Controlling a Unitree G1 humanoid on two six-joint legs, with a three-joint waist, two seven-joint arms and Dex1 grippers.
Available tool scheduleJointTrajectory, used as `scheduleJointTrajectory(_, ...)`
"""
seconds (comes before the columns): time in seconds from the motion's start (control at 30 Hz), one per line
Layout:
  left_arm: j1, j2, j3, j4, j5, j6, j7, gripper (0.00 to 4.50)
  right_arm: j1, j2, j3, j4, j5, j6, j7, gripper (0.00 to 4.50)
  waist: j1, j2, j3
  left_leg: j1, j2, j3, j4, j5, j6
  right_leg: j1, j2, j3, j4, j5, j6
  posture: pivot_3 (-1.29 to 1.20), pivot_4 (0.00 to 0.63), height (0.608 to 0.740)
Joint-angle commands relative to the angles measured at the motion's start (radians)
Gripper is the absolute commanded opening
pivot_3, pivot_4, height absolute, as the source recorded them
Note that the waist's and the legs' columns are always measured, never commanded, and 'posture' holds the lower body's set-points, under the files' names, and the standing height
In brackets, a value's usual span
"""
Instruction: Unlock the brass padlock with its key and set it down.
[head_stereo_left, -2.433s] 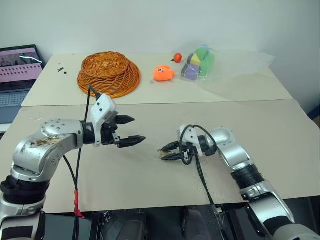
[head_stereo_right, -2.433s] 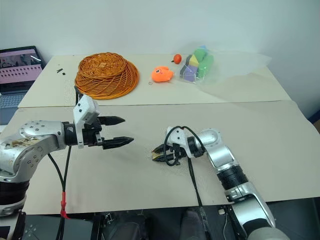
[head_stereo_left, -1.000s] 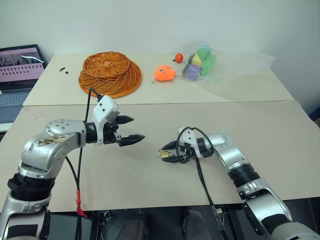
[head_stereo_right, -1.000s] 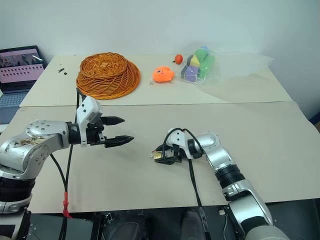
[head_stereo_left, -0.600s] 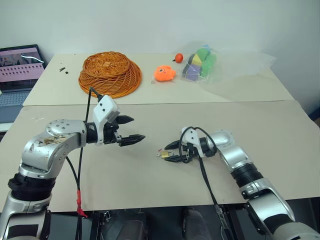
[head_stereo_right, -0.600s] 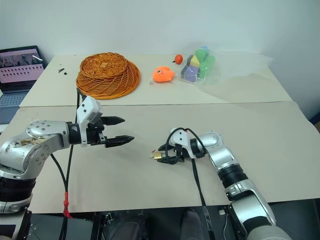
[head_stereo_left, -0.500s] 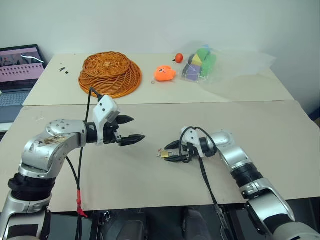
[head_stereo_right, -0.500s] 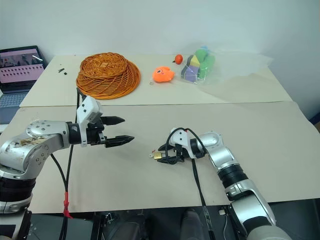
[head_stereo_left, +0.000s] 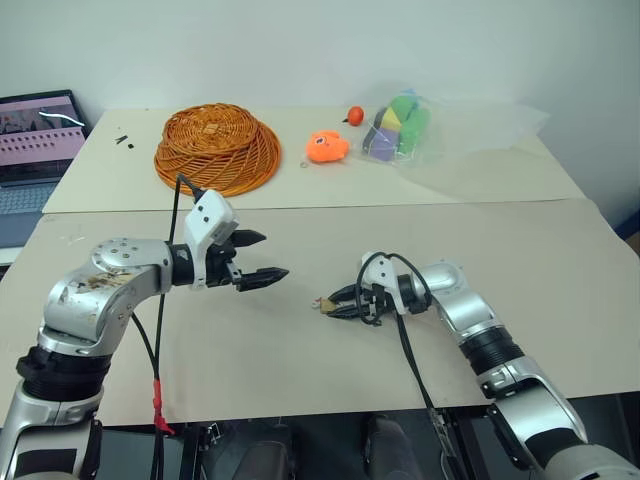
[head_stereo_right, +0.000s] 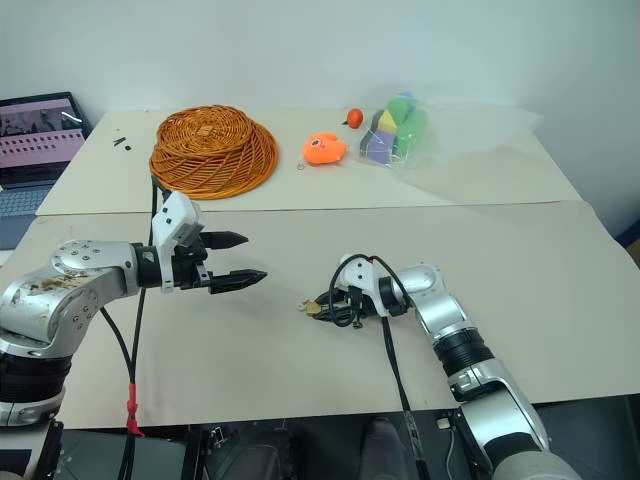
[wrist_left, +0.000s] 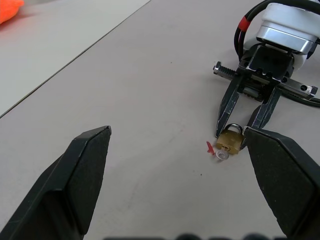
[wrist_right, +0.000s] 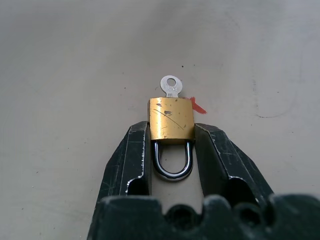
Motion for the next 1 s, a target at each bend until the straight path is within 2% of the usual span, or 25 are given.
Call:
scheduleJointTrajectory(0.03,-0.006,-0.002,0.022,-0.007,-0.011,-0.013,-0.004,4.5,-0.002,-0.022,-0.019,-0.07,0.008,0.012,-0.005,0.89,0.0,0.0,0.0,0.0,0.0,0.0,0.0,0.0,0.0,0.0,0.0,0.0,0.0,0.0,0.0,0.0,0.15,0.739)
scheduleJointTrajectory(0.43,0.006,-0.092,0.068,0.029,-0.085,0.074,0.076,4.5,-0.057,-0.167,-0.083,-0.341,0.046,0.119,-0.003,0.89,0.004,0.0,0.0,-0.001,0.0,0.0,0.0,0.0,0.0,-0.001,0.0,0.0,0.0,0.0,0.0,0.0,0.15,0.739)
scheduleJointTrajectory(0.6,-0.012,-0.184,0.108,0.027,-0.199,0.243,0.159,4.5,-0.069,-0.218,-0.092,-0.381,0.018,0.078,-0.013,0.89,0.008,0.0,0.0,-0.001,0.0,0.0,0.0,0.0,0.0,0.0,0.0,0.0,0.0,0.0,0.0,0.0,0.15,0.739)
scheduleJointTrajectory(0.77,-0.082,-0.339,0.284,0.112,-0.398,0.549,0.332,4.5,-0.064,-0.262,-0.098,-0.393,0.01,0.045,-0.017,0.89,0.022,0.0,0.0,-0.001,0.0,0.0,0.001,0.0,0.0,0.0,0.0,0.0,0.0,0.0,0.0,0.0,0.15,0.739)
scheduleJointTrajectory(0.97,-0.126,-0.4,0.406,0.175,-0.446,0.695,0.454,4.5,-0.042,-0.287,-0.118,-0.399,0.028,0.052,-0.023,0.89,0.02,0.0,0.0,-0.001,0.0,0.0,0.001,0.0,0.0,0.0,0.0,0.0,0.0,0.0,0.0,0.0,0.15,0.739)
scheduleJointTrajectory(1.0,-0.128,-0.4,0.406,0.173,-0.449,0.709,0.456,4.24,-0.043,-0.287,-0.121,-0.401,0.03,0.057,-0.026,0.89,0.021,0.0,0.0,-0.001,0.0,0.0,0.001,0.0,0.0,0.0,0.0,0.0,0.0,0.0,0.0,0.0,0.15,0.739)
